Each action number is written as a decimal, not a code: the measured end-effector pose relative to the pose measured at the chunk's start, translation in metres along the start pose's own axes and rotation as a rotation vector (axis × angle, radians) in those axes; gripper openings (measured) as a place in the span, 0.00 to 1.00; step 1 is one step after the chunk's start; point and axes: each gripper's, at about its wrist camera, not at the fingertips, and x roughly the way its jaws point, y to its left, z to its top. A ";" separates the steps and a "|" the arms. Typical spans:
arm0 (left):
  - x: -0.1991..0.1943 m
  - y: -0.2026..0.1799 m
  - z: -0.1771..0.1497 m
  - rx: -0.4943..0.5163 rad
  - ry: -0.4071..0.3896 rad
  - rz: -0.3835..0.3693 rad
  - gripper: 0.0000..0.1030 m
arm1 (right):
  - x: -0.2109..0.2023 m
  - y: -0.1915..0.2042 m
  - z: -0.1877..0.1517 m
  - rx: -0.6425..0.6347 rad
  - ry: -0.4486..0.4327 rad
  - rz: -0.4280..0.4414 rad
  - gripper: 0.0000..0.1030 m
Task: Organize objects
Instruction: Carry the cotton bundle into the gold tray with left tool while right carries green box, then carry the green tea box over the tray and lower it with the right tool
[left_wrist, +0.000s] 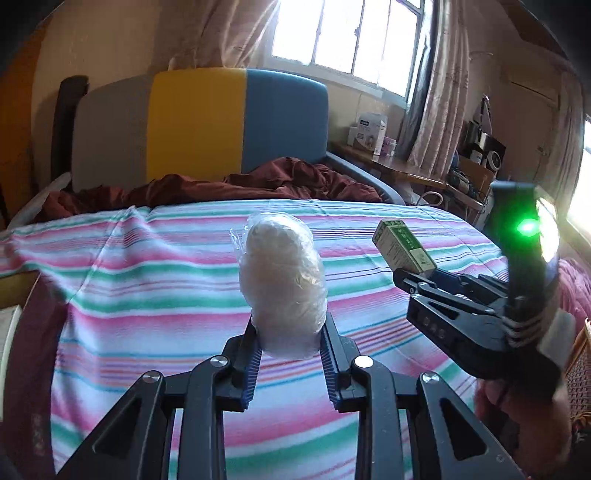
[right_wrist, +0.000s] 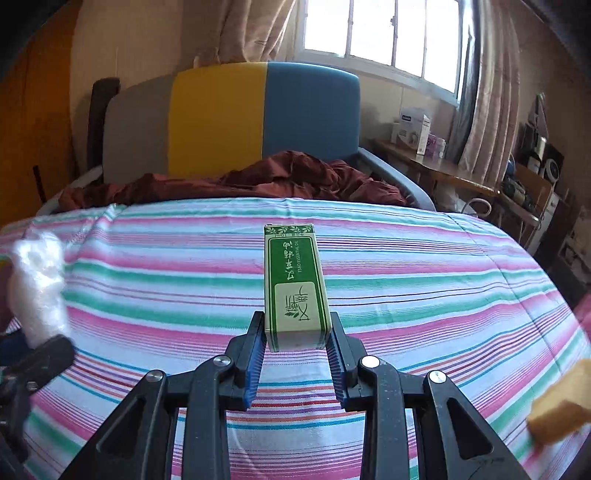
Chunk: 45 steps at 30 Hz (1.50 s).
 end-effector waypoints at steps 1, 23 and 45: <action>-0.004 0.003 -0.001 -0.013 0.005 -0.010 0.28 | 0.001 0.001 -0.001 -0.004 0.006 -0.003 0.31; -0.124 0.162 -0.015 -0.298 0.001 0.085 0.28 | -0.015 0.028 -0.001 -0.060 0.005 0.031 0.31; -0.131 0.268 -0.059 -0.422 0.288 0.153 0.29 | -0.095 0.102 0.031 -0.063 -0.119 0.231 0.31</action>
